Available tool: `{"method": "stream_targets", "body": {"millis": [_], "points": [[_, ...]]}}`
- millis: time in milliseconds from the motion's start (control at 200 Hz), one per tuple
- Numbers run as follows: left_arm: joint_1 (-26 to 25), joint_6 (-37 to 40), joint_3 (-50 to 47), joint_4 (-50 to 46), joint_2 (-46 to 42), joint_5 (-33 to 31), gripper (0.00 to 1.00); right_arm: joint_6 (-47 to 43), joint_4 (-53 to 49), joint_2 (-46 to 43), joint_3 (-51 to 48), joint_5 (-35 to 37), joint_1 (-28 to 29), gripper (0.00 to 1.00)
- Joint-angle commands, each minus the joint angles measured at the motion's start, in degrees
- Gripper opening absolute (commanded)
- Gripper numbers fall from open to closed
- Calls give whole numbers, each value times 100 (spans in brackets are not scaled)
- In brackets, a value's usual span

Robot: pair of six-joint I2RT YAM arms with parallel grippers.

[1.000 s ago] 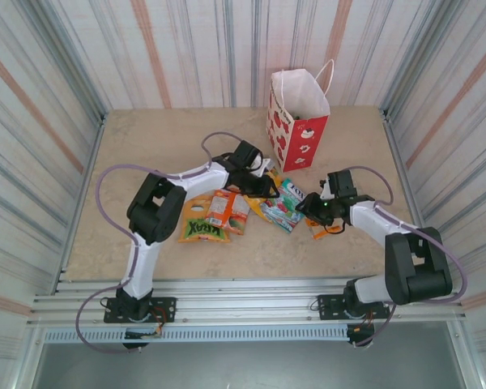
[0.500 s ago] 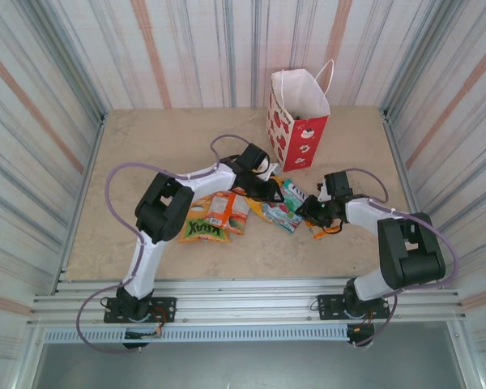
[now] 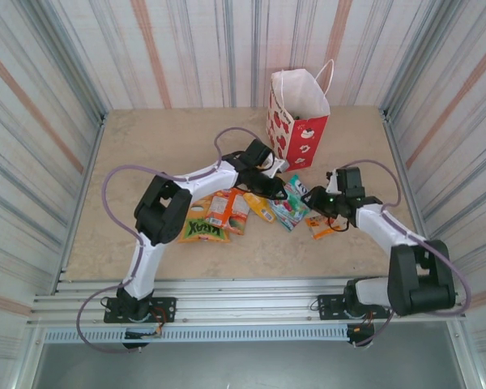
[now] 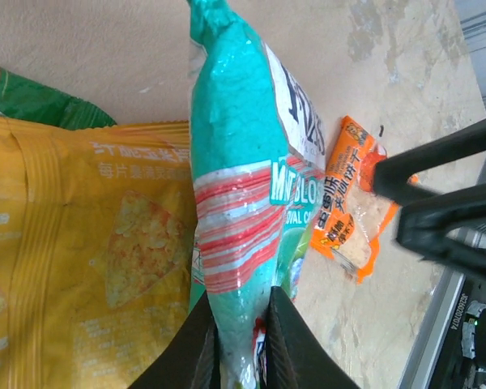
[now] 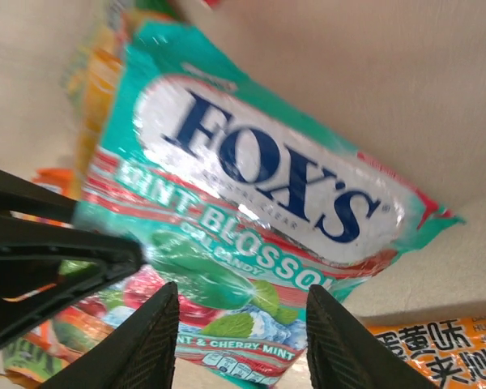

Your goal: Place the snacks into the paper bag

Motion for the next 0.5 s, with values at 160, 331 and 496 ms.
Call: {"method": "stream_targets", "body": {"millis": [160, 331, 496], "points": [[-34, 531, -338, 501, -1285, -162, 0, -731, 3, -1387, -100, -49, -247, 53], [-18, 712, -641, 978, -1919, -160, 0, -1138, 209, -2215, -135, -117, -255, 56], [38, 700, -1014, 1574, -2452, 28, 0, -1358, 358, -2775, -109, -193, -256, 60]]}}
